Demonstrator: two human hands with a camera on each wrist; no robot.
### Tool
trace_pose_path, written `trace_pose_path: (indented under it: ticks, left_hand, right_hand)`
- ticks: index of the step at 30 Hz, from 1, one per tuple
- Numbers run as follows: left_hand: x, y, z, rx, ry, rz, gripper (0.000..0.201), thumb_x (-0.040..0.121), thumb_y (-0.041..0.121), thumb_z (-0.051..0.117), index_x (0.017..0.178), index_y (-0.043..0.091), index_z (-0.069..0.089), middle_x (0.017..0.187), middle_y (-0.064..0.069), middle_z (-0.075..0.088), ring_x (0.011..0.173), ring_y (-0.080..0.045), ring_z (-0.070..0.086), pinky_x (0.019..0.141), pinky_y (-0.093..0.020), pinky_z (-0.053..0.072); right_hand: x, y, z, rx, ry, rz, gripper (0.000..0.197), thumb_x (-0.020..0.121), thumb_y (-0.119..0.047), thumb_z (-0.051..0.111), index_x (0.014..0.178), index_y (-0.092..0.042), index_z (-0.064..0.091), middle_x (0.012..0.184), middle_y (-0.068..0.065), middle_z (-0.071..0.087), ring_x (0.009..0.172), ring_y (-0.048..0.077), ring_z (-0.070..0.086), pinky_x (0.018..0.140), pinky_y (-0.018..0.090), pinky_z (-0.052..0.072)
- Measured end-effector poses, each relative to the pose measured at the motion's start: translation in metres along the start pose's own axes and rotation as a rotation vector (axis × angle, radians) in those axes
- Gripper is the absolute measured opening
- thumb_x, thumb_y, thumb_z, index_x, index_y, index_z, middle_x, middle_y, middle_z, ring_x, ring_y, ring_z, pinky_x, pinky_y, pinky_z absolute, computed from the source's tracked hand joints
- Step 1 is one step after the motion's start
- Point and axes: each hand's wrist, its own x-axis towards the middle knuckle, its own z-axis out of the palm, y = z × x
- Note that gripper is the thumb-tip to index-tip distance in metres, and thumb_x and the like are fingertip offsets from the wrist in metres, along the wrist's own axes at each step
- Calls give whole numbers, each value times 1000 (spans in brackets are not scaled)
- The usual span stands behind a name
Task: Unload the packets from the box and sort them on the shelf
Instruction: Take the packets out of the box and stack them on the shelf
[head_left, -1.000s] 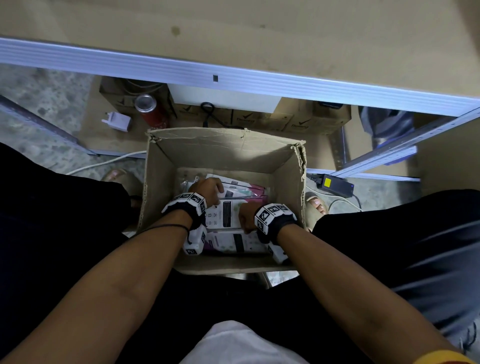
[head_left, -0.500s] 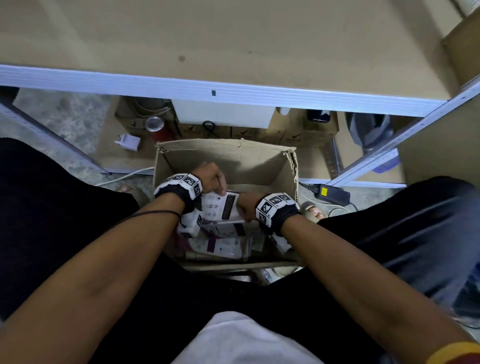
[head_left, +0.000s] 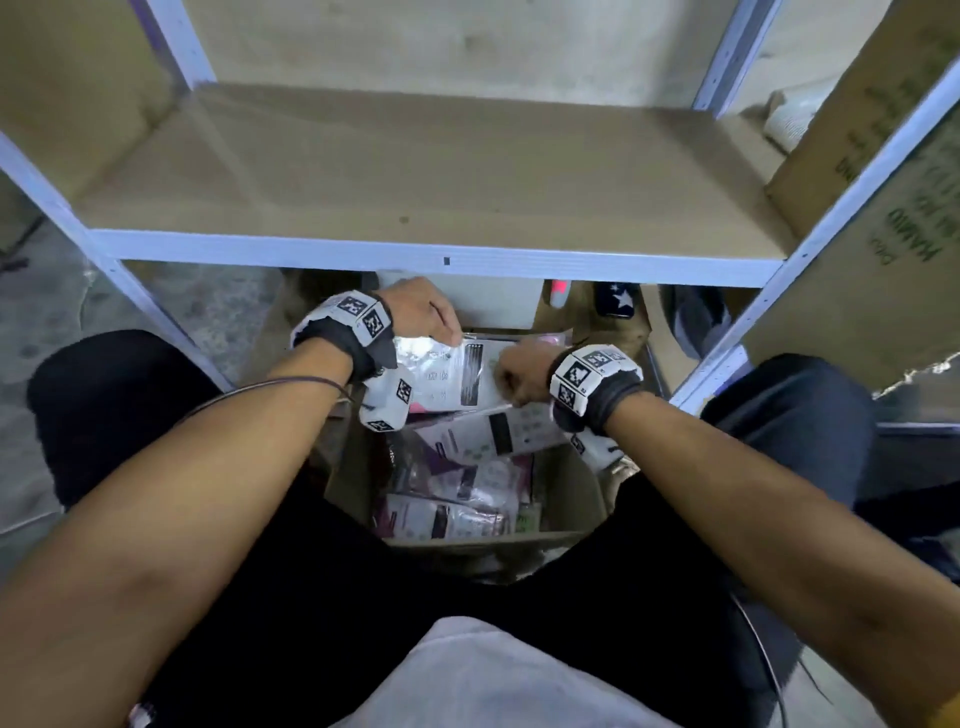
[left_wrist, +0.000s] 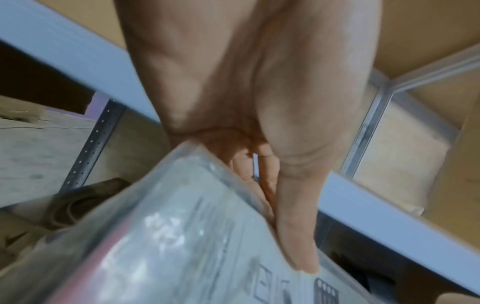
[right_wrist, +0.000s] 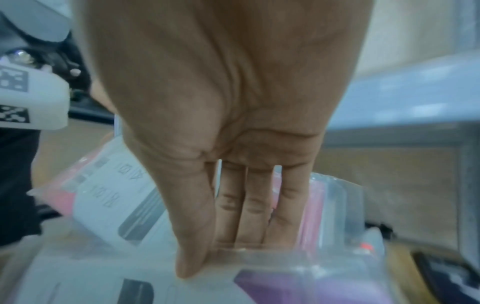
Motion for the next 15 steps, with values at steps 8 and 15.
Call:
trace_pose_path:
  ticks: [8,15]
  left_hand:
    - [-34,32,-72,-18,103,25,16,83,26,79,97,18,78,92,10,73,87,-1,63,75,-9,44]
    - [-50,32,-141,-70,199,-7,1,87,31,74,87,31,75,94,14,73,94,-9,64,85,-25,46]
  right_hand:
    - [-62,8,-78,105,201,-23,14,85,-7,68,99,-7,71,84,-5,62,80,11,53,55,5,33]
    - [-91,30,-144,74,343,35,7,88,-12,67,93,-17,66,88,-6,62,83,15,54,76,24,36]
